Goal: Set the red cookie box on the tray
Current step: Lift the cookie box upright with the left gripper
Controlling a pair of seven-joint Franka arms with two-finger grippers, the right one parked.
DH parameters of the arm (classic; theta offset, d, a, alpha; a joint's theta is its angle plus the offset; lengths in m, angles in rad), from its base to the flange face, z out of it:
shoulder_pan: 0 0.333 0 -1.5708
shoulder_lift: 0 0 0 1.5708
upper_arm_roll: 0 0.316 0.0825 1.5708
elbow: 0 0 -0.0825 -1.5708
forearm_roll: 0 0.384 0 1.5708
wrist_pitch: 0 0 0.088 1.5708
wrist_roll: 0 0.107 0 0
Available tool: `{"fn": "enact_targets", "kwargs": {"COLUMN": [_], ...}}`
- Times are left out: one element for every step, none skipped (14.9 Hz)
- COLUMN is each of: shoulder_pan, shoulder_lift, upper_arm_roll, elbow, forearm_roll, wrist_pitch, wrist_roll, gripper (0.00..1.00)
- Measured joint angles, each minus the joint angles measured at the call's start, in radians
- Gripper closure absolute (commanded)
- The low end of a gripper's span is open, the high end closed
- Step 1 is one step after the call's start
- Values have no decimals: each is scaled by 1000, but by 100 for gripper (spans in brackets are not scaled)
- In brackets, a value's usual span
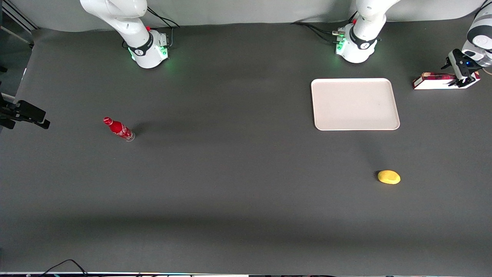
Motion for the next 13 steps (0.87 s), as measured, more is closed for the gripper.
{"fn": "enact_targets", "kwargs": {"shoulder_pan": [0, -1, -1, -1, -2, -3, -4, -6, -6, -6, -6, -6, -7], "shoulder_lift": [7, 12, 14, 14, 14, 14, 14, 14, 14, 14, 13, 13, 13], "upper_arm_roll": [-3, -7, -13, -21, -29, -37, -42, -45, -49, -55, -62, -72, -83], "elbow": [0, 0, 0, 2, 4, 7, 11, 17, 27, 40, 57, 75, 93], "forearm_roll": [-3, -5, -6, -7, -8, -12, -15, -16, -17, -18, -25, -42, -59], "wrist_pitch": [4, 9, 13, 15, 16, 18, 18, 18, 18, 18, 18, 17, 11], "wrist_roll": [8, 13, 17, 19, 20, 20, 20, 20, 20, 21, 21, 21, 21], "gripper": [63, 82, 99, 100, 100, 100, 100, 100, 100, 100, 100, 100, 100]}}
